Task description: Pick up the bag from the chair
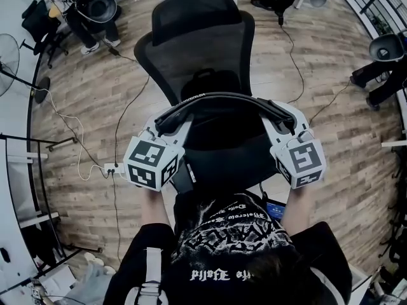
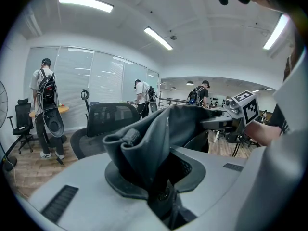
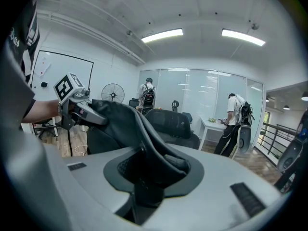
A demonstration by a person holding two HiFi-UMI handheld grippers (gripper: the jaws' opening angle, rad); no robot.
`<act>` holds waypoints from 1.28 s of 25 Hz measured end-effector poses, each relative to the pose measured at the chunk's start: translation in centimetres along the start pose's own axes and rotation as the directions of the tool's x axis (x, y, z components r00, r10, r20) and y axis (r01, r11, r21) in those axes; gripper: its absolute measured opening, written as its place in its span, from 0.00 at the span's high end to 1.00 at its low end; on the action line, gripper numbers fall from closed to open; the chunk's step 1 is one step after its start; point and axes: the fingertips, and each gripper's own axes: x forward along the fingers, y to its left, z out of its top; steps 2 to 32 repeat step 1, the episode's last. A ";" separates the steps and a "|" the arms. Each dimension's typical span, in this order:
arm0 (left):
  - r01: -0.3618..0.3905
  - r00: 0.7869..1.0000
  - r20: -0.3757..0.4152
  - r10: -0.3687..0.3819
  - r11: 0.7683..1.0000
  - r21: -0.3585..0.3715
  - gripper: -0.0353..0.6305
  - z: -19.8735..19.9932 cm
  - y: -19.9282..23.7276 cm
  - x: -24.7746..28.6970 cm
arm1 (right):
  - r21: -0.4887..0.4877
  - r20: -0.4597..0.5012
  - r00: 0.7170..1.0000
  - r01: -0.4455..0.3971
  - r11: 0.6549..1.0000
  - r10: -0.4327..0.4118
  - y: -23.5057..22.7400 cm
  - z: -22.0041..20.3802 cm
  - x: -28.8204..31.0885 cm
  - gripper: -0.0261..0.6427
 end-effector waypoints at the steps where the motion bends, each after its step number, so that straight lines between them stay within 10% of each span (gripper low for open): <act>1: 0.000 1.000 -0.001 0.000 1.000 0.000 0.81 -0.1 -0.1 0.0 | -0.001 0.000 1.000 0.000 1.000 0.000 0.0 -0.1 -0.1 0.80; 32: 0.000 1.000 -0.001 0.000 1.000 0.000 0.81 -0.1 -0.1 0.0 | -0.001 0.000 1.000 0.000 1.000 0.000 0.0 -0.1 -0.1 0.80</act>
